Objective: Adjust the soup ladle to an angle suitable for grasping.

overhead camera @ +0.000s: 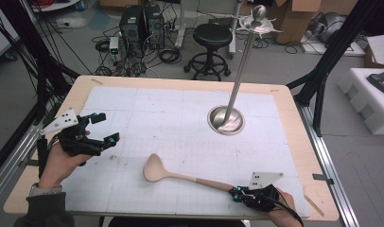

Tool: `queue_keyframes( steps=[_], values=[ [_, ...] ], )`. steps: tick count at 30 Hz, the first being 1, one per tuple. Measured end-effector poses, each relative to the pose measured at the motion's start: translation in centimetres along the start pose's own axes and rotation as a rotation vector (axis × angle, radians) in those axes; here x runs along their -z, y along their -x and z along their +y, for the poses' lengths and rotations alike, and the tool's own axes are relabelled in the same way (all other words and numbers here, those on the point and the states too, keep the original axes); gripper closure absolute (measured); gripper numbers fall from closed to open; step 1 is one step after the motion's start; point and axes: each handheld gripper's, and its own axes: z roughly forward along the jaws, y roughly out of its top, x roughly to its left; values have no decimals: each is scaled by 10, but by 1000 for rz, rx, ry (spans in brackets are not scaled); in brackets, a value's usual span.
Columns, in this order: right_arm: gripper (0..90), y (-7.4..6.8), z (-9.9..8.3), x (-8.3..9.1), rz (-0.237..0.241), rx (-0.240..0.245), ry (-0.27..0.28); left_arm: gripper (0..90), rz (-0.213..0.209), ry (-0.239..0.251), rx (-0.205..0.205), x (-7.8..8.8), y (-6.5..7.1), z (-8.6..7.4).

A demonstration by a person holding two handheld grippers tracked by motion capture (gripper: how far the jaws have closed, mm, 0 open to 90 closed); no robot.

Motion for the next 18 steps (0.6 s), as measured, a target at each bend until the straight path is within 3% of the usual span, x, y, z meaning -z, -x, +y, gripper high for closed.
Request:
queue_keyframes(
  steps=[18],
  values=[
    [900, 32, 15, -9, -60, -9, -14, 26, 1, 0, -2, 0, 0, 0]
  ],
)
